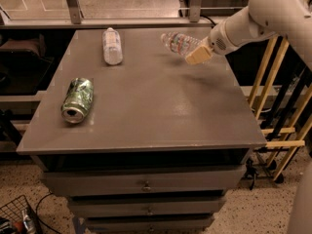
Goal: Move water bottle near green can
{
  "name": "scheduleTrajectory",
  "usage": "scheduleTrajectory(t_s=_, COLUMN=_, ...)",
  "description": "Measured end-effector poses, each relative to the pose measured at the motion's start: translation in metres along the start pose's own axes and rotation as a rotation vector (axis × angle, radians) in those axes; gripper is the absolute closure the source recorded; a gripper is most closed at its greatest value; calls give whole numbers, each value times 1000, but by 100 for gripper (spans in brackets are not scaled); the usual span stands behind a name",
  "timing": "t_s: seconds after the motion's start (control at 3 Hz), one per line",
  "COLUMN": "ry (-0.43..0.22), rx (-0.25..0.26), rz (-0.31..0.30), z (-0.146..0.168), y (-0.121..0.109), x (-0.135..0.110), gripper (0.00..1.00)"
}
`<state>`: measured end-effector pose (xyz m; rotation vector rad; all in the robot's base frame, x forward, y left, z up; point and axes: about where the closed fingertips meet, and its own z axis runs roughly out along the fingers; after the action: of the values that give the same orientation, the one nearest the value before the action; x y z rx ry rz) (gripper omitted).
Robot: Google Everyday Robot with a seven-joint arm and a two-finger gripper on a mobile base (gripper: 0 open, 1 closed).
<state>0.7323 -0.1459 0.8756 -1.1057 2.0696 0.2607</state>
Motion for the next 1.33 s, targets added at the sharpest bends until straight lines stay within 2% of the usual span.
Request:
scheduleTrajectory(t_s=0.33, ry=-21, rx=-8, rz=-154, z=-62, y=39, x=-45, gripper=100)
scheduleTrajectory(t_s=0.67, ry=-69, rx=-73, rz=-220, z=-97, y=79, x=-74, gripper=100)
scheduleTrajectory(t_s=1.0, ry=-72, rx=-82, rz=-226, z=-100, y=84, x=-76, gripper=100)
scheduleTrajectory(t_s=1.33, ry=-48, rx=-114, rz=-265, z=-92, y=105, x=-80, gripper=100)
